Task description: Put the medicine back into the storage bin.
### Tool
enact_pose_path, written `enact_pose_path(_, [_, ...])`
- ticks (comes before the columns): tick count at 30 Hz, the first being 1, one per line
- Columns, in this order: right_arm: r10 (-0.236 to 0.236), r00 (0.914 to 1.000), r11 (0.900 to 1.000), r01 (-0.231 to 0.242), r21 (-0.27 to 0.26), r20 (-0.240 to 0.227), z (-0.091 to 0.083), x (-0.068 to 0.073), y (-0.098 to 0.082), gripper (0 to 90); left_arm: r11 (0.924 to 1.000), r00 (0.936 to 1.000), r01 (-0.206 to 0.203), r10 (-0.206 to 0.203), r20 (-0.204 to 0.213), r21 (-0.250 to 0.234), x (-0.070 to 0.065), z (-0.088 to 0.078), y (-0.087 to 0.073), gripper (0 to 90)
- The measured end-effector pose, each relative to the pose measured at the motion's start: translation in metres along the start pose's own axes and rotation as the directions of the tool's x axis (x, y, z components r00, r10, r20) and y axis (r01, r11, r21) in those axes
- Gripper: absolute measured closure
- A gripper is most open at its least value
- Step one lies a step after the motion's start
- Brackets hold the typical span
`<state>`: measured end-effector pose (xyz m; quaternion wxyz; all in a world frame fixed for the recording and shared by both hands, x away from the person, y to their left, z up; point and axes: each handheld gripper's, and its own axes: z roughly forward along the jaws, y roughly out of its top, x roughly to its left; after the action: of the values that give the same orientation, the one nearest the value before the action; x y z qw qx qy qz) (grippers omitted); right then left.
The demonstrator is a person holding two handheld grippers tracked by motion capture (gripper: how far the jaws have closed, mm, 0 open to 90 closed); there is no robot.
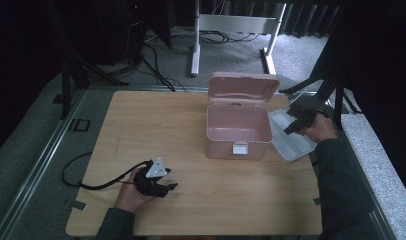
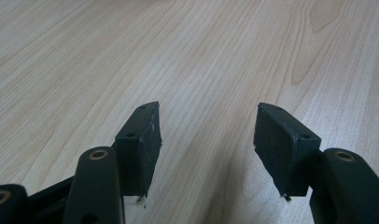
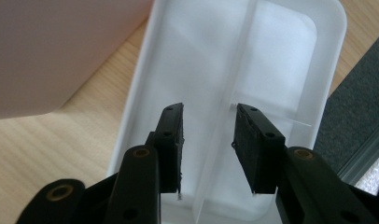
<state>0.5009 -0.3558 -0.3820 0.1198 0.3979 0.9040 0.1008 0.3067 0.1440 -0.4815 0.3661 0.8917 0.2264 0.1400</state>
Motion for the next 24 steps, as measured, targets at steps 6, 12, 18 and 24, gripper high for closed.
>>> enact_pose_path(6, [0.035,0.9994,0.999,-0.035,0.011,0.007,0.009,-0.003,0.000,62.3,1.0000,1.0000,0.001,-0.001,0.001,0.002,0.000,0.001,0.000,41.4])
enact_pose_path(12, [0.034,0.9992,0.999,-0.035,0.036,0.022,0.019,-0.004,0.002,62.3,1.0000,1.0000,-0.001,0.001,0.002,0.004,-0.001,0.001,0.000,41.5])
enact_pose_path(18, [0.062,0.9975,0.996,-0.064,0.061,0.034,0.029,-0.007,0.004,65.0,1.0000,1.0000,-0.003,0.003,0.004,0.007,0.000,0.002,0.000,41.4])
enact_pose_path(24, [0.077,0.9952,0.991,-0.083,0.103,0.060,0.041,-0.009,0.004,68.6,1.0000,1.0000,-0.003,0.003,0.004,0.006,0.000,0.002,0.000,41.4])
